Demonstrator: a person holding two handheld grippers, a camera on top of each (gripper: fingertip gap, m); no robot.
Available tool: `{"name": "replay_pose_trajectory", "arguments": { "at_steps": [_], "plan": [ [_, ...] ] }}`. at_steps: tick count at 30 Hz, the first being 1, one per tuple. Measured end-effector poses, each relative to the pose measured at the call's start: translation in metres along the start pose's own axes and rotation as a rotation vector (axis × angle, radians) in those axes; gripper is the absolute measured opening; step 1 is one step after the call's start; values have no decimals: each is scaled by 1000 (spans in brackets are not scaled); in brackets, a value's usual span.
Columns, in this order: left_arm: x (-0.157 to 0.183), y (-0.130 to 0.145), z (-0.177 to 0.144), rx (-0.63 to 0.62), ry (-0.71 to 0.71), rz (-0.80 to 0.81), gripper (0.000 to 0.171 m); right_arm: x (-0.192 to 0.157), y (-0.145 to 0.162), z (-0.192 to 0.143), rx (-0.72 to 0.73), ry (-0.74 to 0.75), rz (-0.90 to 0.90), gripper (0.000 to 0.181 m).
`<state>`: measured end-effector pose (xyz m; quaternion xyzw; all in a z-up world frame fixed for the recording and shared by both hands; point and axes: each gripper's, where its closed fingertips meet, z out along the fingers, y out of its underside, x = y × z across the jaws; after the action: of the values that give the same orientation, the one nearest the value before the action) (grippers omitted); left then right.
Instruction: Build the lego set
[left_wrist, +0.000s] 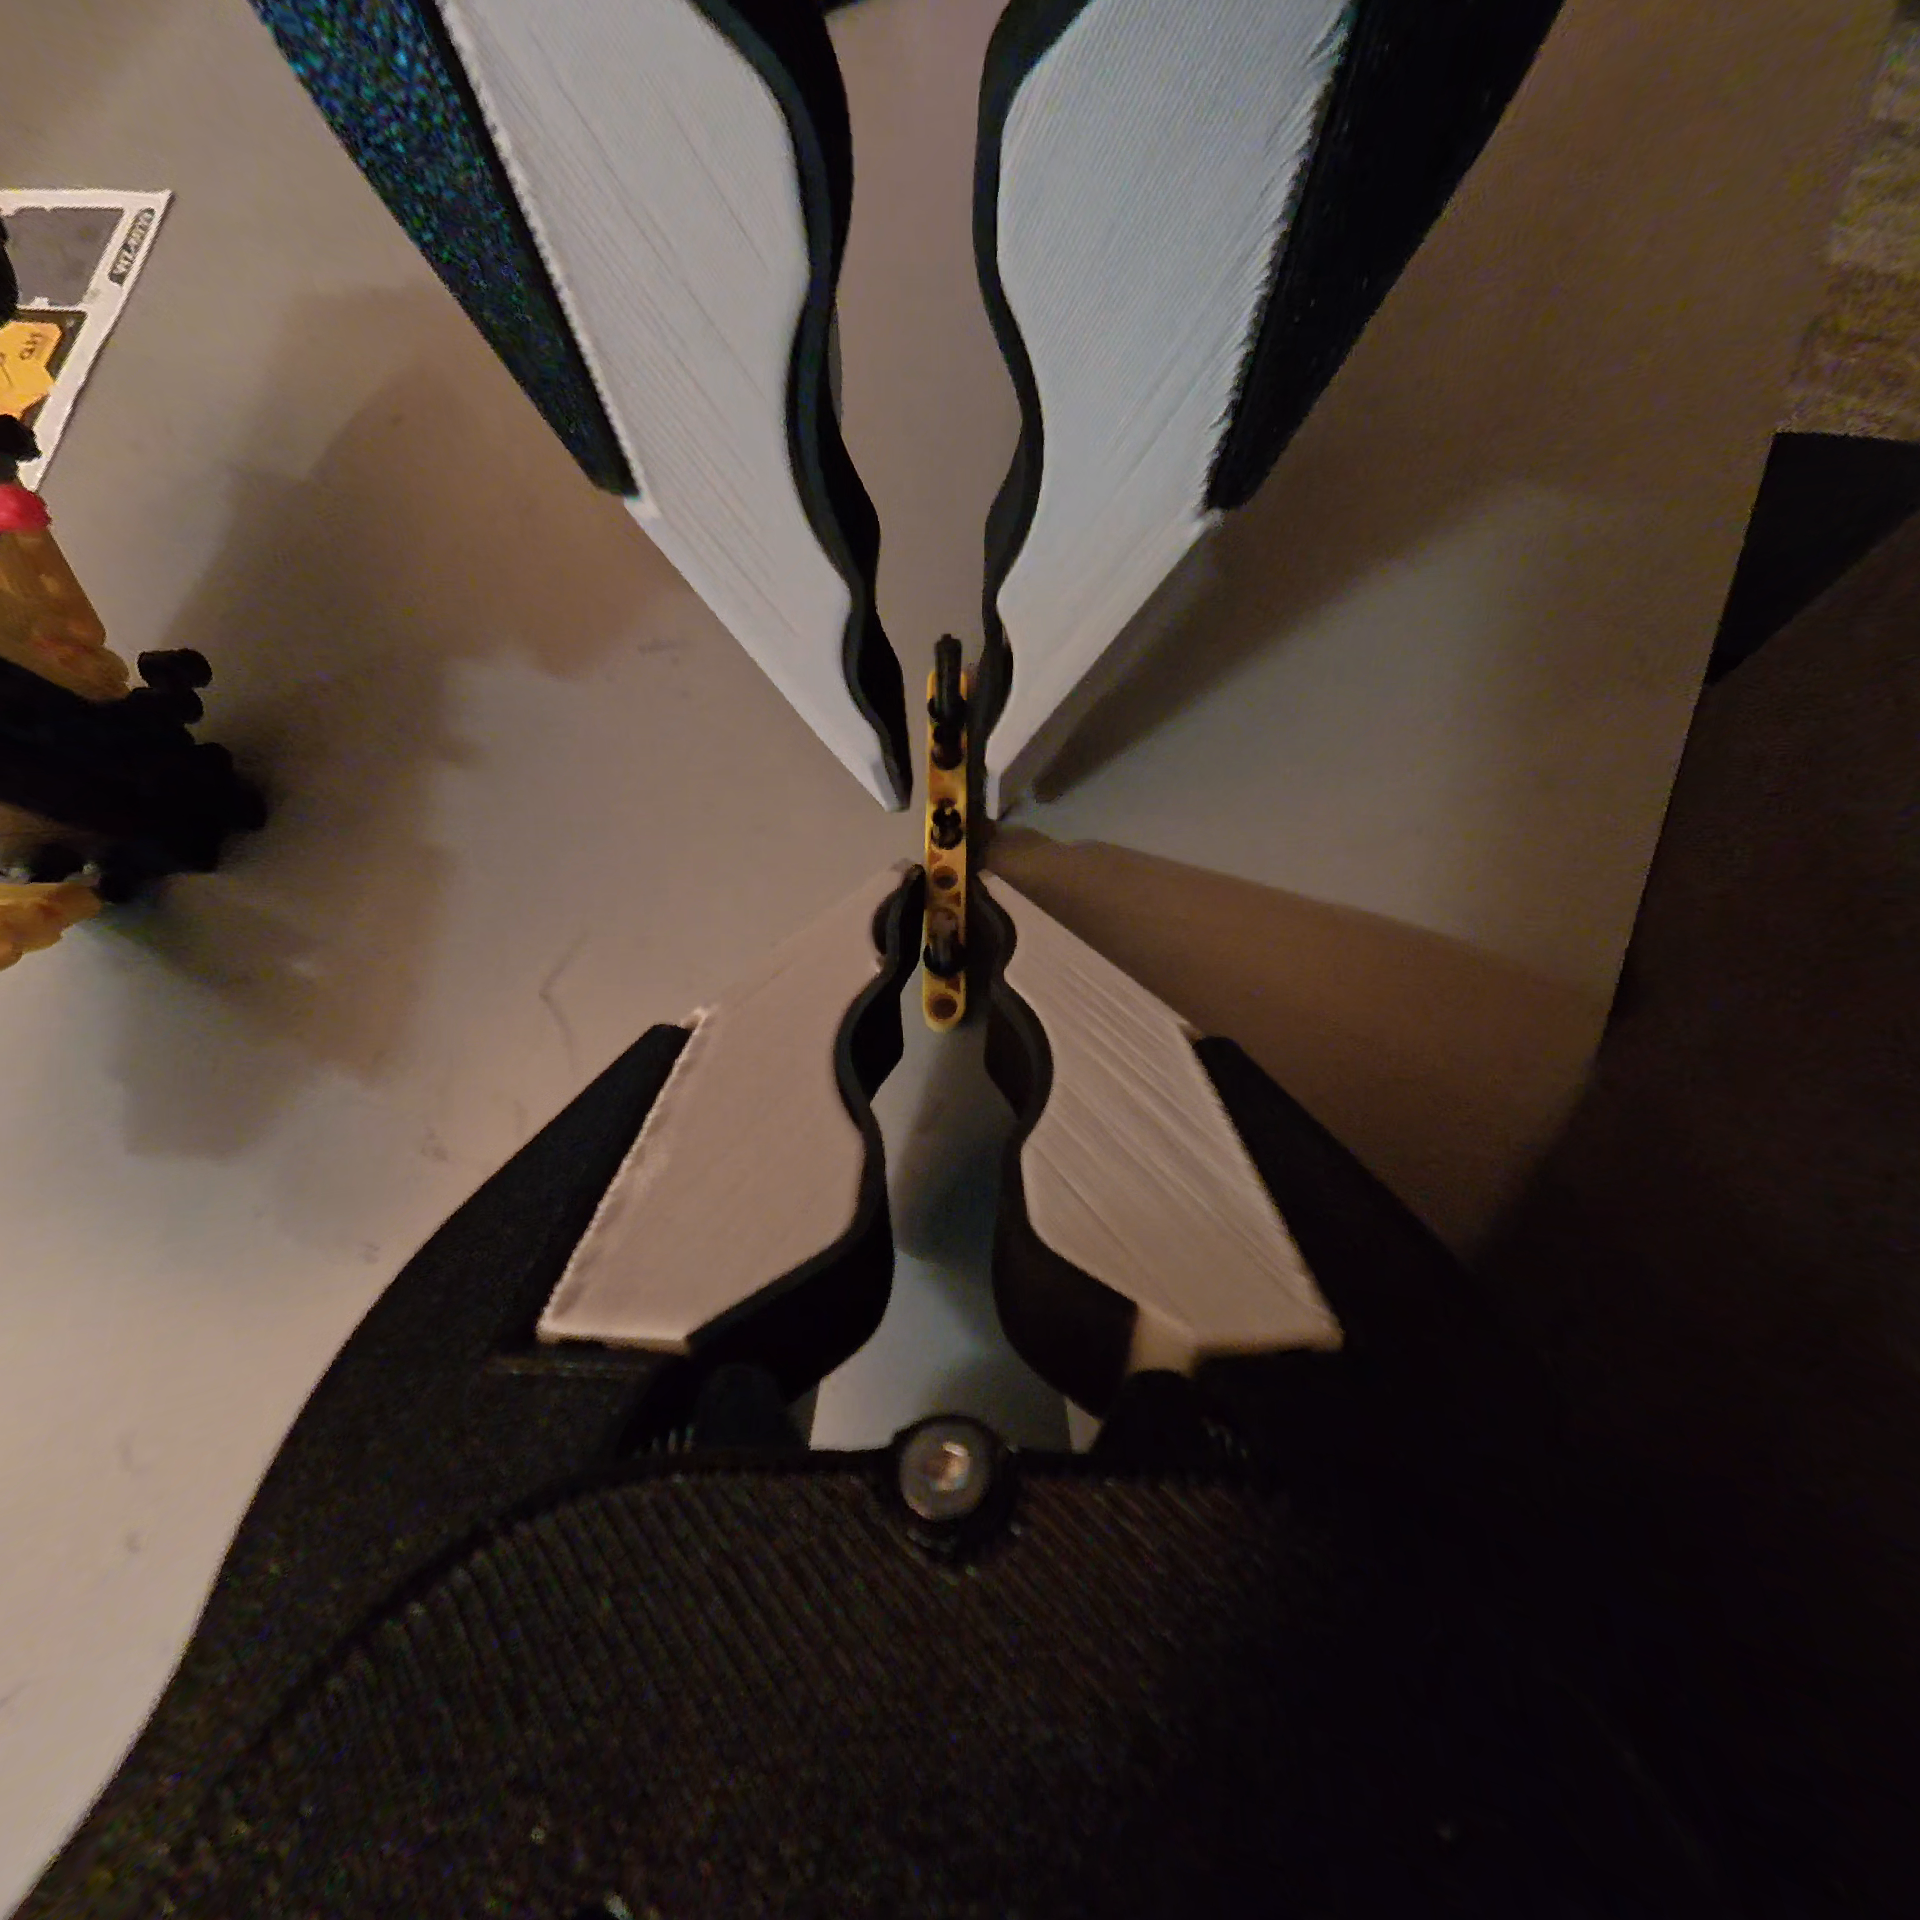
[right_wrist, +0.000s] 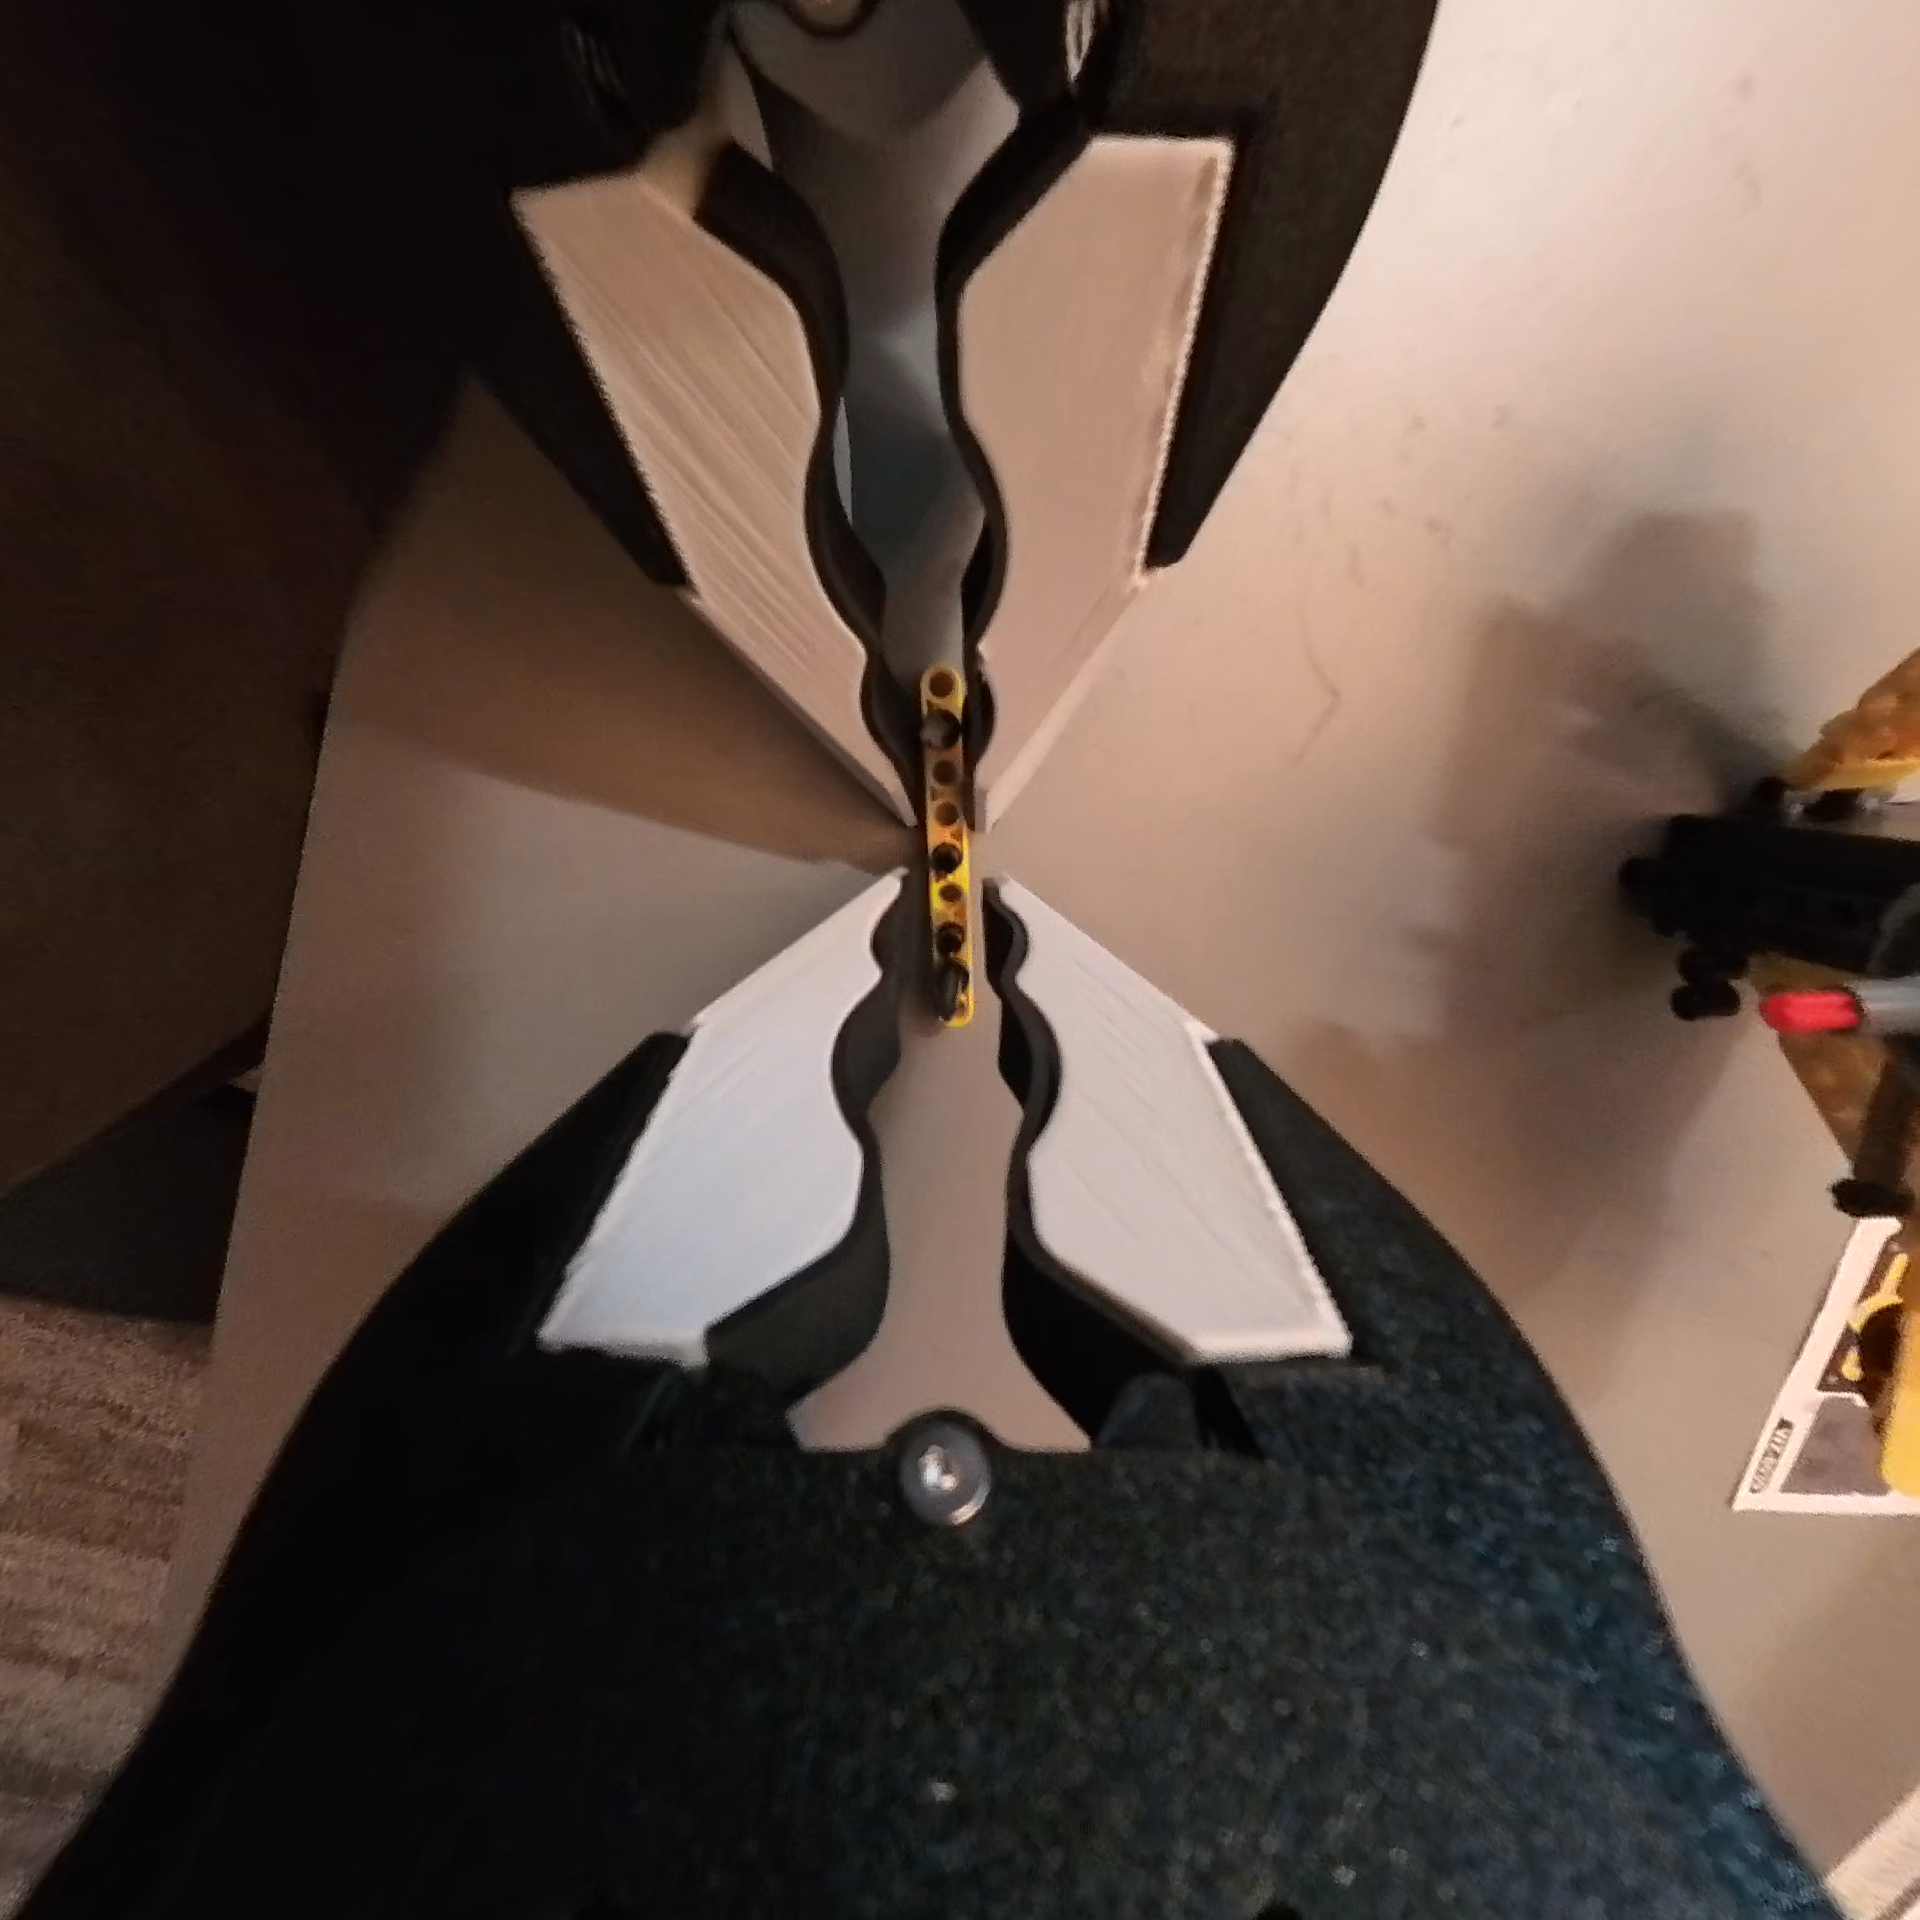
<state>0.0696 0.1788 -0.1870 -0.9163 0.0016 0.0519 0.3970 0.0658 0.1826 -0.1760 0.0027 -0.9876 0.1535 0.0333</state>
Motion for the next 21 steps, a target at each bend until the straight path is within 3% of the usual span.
{"name": "replay_pose_trajectory", "arguments": {
  "at_steps": [13,21],
  "plan": [
    [0,1,0,-4,3,5,6,-1,-5,5,42,10,25,4],
    [0,0,0,-2,36,-33,5,1,-5,7,53,29,128,3]
  ]
}}
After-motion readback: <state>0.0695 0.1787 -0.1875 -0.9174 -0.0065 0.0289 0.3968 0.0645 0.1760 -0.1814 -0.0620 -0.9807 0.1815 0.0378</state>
